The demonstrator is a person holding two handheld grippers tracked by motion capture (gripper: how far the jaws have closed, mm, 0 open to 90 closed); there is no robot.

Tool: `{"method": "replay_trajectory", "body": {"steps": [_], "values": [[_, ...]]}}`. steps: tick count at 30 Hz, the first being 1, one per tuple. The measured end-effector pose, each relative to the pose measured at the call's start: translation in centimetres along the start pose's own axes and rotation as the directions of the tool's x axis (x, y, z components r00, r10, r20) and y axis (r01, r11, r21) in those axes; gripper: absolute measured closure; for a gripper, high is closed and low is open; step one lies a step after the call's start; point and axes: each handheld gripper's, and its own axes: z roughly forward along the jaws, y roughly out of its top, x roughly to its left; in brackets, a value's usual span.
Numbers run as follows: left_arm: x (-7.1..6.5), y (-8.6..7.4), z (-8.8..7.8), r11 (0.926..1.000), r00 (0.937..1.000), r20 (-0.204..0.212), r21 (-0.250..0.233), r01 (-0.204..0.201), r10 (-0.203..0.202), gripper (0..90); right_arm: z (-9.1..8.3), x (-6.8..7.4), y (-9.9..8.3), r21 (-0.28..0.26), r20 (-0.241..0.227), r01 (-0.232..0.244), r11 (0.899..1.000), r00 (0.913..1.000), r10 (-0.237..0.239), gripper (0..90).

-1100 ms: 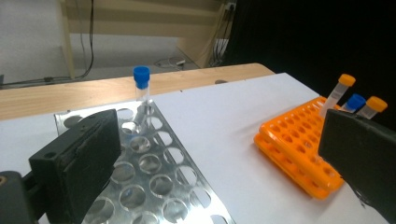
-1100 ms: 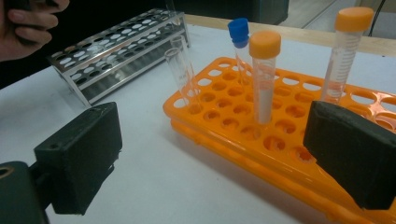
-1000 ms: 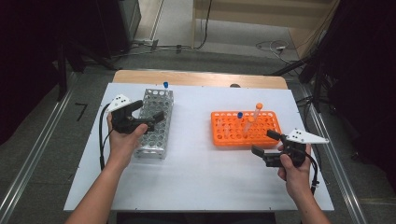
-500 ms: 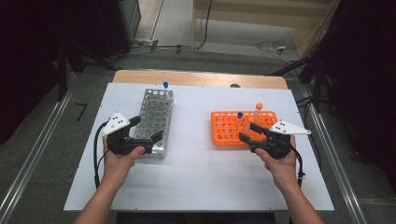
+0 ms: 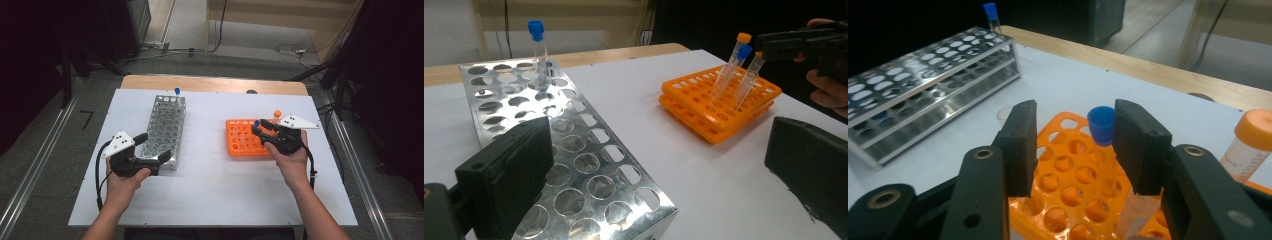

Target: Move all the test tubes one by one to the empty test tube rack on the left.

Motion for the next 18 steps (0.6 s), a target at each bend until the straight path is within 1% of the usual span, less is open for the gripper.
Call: {"method": "replay_trajectory", "body": {"steps": [1,2,4,5,7,9,10,11,12,15,16,17,18], "values": [[0.0,0.0,-0.1,1.0000,1.0000,0.001,-0.002,0.001,-0.001,0.0,0.0,0.0,0.0,0.000,0.000,0.000,1.000,1.0000,0.000,53.2],[0.1,0.0,-0.2,1.0000,1.0000,0.000,-0.001,0.002,-0.002,0.0,0.4,0.1,0.1,0.006,0.019,0.001,1.000,0.9998,-0.001,53.8],[0.1,-0.1,-0.3,1.0000,1.0000,0.000,-0.004,0.001,-0.001,0.0,0.6,0.1,0.1,0.008,0.028,0.007,1.000,0.9996,-0.007,54.8],[0.1,-0.1,-0.4,1.0000,1.0000,-0.001,-0.004,0.001,-0.001,0.0,0.9,0.3,0.1,0.022,0.052,0.011,1.000,0.9986,-0.012,55.3],[0.2,-0.2,-0.4,1.0000,1.0000,-0.003,-0.003,-0.001,0.001,0.0,1.1,0.4,0.1,0.026,0.059,0.016,1.000,0.9981,-0.017,55.4],[0.2,-0.2,-0.4,1.0000,1.0000,-0.003,-0.005,0.003,-0.003,0.0,1.4,0.5,0.0,0.032,0.087,0.019,0.999,0.9959,-0.022,56.0],[0.2,-0.2,-0.5,1.0000,1.0000,-0.002,-0.005,0.002,-0.002,0.0,1.4,0.5,0.0,0.032,0.087,0.019,0.999,0.9959,-0.022,56.0],[0.2,-0.2,-0.5,1.0000,1.0000,-0.003,-0.003,0.001,-0.001,0.0,1.6,0.5,0.0,0.039,0.107,0.018,0.999,0.9940,-0.022,57.9],[0.2,-0.2,-0.5,1.0000,1.0000,-0.002,-0.004,0.002,-0.002,0.0,1.6,0.5,0.0,0.039,0.107,0.018,0.999,0.9940,-0.022,57.9],[0.0,-0.2,-0.4,1.0000,1.0000,0.000,-0.006,0.001,-0.001,0.0,2.0,0.6,0.0,0.046,0.138,0.017,0.999,0.9902,-0.023,63.3],[0.0,-0.2,-0.3,1.0000,1.0000,0.004,-0.006,0.000,0.000,0.0,2.0,0.6,0.0,0.046,0.138,0.017,0.999,0.9902,-0.023,63.3],[-0.1,-0.2,-0.3,1.0000,1.0000,0.005,-0.005,0.002,-0.002,0.0,2.1,0.6,-0.1,0.049,0.142,0.023,0.999,0.9894,-0.029,66.2],[-0.2,-0.2,-0.2,1.0000,1.0000,0.005,-0.006,0.000,0.000,0.0,2.1,0.6,-0.1,0.049,0.142,0.023,0.999,0.9894,-0.029,66.2]]}}
